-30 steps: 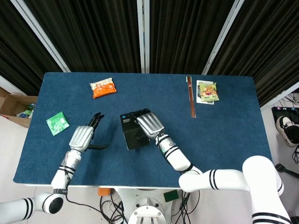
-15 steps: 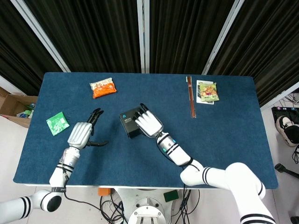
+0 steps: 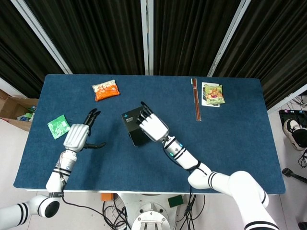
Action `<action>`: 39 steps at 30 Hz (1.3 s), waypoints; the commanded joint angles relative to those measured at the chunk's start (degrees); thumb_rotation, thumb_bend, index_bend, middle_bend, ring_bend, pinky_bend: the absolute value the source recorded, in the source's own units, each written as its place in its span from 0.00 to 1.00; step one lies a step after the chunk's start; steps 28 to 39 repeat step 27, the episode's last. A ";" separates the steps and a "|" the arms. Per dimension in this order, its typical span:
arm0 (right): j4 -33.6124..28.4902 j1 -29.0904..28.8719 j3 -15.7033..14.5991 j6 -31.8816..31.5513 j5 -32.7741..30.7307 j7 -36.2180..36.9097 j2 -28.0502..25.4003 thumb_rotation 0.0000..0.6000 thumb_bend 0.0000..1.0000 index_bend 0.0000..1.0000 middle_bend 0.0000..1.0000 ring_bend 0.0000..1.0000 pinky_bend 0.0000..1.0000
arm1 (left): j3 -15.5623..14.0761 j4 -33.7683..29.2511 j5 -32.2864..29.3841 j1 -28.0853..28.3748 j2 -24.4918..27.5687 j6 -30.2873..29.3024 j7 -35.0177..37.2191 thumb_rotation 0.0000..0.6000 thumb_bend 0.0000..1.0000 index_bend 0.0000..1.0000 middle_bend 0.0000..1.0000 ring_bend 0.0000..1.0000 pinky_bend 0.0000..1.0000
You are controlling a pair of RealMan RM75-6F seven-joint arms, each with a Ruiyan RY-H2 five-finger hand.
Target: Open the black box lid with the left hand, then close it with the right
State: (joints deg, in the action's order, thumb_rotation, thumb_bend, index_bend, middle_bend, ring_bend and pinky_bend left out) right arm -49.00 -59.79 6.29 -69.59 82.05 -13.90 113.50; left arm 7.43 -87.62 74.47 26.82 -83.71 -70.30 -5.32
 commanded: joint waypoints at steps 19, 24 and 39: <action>-44.87 42.88 -14.95 -22.73 -5.39 9.54 -46.15 1.00 0.29 0.00 0.00 0.00 0.00 | -9.85 3.68 7.46 -19.38 15.14 -21.15 -5.30 0.82 0.00 0.11 0.17 0.14 0.22; -41.87 48.34 -15.53 -26.56 -1.78 15.73 -45.56 1.00 0.30 0.00 0.02 0.00 0.00 | -11.93 0.54 9.32 -22.60 16.23 -22.74 -3.75 0.82 0.00 0.11 0.17 0.13 0.22; -41.39 49.39 -15.06 -26.15 -0.48 18.10 -45.74 1.00 0.30 0.00 0.02 0.00 0.00 | -12.39 -1.11 10.25 -23.43 16.38 -22.75 -3.19 0.82 0.00 0.11 0.17 0.13 0.22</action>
